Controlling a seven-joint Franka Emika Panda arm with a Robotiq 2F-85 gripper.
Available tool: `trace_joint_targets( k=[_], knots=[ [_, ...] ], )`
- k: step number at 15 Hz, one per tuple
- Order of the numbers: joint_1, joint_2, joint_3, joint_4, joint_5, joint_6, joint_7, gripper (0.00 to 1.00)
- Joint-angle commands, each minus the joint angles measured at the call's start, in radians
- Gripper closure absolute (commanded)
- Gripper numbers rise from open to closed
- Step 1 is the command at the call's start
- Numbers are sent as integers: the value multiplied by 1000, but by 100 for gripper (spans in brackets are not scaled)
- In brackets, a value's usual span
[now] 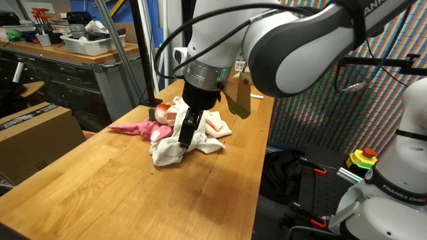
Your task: Separate the items on the table
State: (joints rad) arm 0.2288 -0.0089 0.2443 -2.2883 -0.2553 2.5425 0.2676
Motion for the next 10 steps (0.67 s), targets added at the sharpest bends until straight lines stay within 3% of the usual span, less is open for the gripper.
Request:
trace_joint_targets(
  k=[1, 10],
  knots=[
    [1, 24, -5, -27, -138, 67, 119, 0],
    [-1, 88, -47, -28, -573, 121, 478, 0]
  ],
)
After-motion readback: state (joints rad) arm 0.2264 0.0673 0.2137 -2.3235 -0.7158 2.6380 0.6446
